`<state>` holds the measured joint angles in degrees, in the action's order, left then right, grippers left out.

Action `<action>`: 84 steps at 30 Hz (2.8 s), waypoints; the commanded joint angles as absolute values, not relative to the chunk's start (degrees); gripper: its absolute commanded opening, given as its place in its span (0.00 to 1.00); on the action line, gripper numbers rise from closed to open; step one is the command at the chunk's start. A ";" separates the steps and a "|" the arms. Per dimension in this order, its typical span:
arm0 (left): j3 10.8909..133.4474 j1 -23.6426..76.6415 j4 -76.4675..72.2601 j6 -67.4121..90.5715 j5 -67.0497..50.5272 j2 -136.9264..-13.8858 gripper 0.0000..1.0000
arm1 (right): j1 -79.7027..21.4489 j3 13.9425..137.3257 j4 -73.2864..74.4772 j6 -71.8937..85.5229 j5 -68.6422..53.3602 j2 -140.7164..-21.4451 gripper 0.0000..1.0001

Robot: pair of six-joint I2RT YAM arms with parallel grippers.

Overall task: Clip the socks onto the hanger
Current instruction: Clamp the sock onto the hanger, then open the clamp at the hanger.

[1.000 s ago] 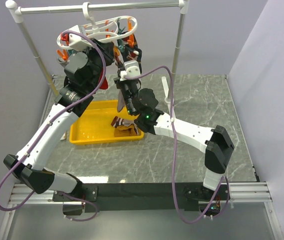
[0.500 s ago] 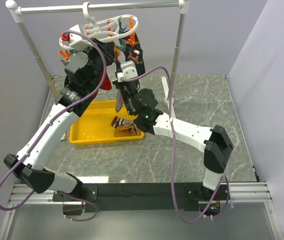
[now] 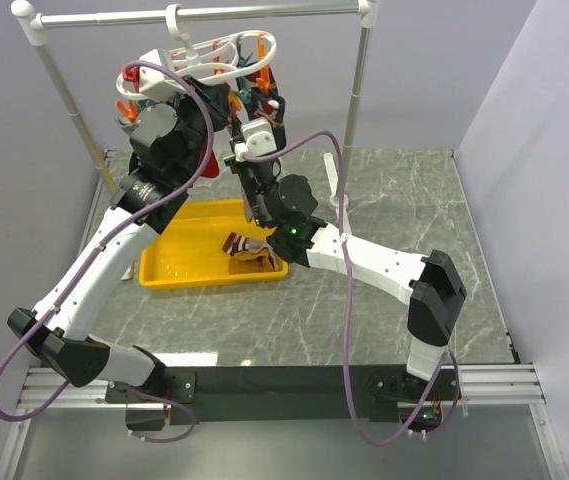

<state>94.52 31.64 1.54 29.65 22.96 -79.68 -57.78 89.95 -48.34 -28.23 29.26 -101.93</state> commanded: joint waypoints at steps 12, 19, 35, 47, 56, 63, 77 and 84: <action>96.24 32.08 -0.18 30.32 24.43 -77.70 0.60 | -58.18 90.27 -50.97 -26.02 28.91 -101.69 0.00; 96.06 32.08 1.93 31.55 24.96 -76.73 0.73 | -58.36 89.21 -48.69 -24.62 28.04 -100.81 0.00; 99.23 29.71 14.68 35.85 21.36 -74.71 0.77 | -58.36 87.01 -41.58 -19.43 18.29 -98.18 0.09; 94.14 24.79 9.32 34.02 8.63 -71.90 0.69 | -57.39 86.49 -28.40 -15.12 16.44 -89.48 0.67; 96.50 23.82 10.55 36.04 4.22 -75.14 0.68 | -55.55 84.12 -30.05 -13.54 18.45 -89.12 0.62; 96.59 23.73 10.19 36.91 5.10 -76.11 0.68 | -52.92 82.27 -28.83 -8.10 16.17 -85.70 0.54; 99.05 23.82 8.09 41.83 2.82 -80.68 0.63 | -51.77 79.19 -30.41 -9.84 16.79 -84.99 0.48; 99.49 23.82 5.63 41.75 1.58 -82.88 0.52 | -50.80 80.24 -32.25 -8.27 15.12 -86.75 0.47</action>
<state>96.88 24.01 9.58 41.52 3.22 -82.41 -51.70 79.15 -28.51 -9.67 16.19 -86.59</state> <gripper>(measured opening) 0.542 0.477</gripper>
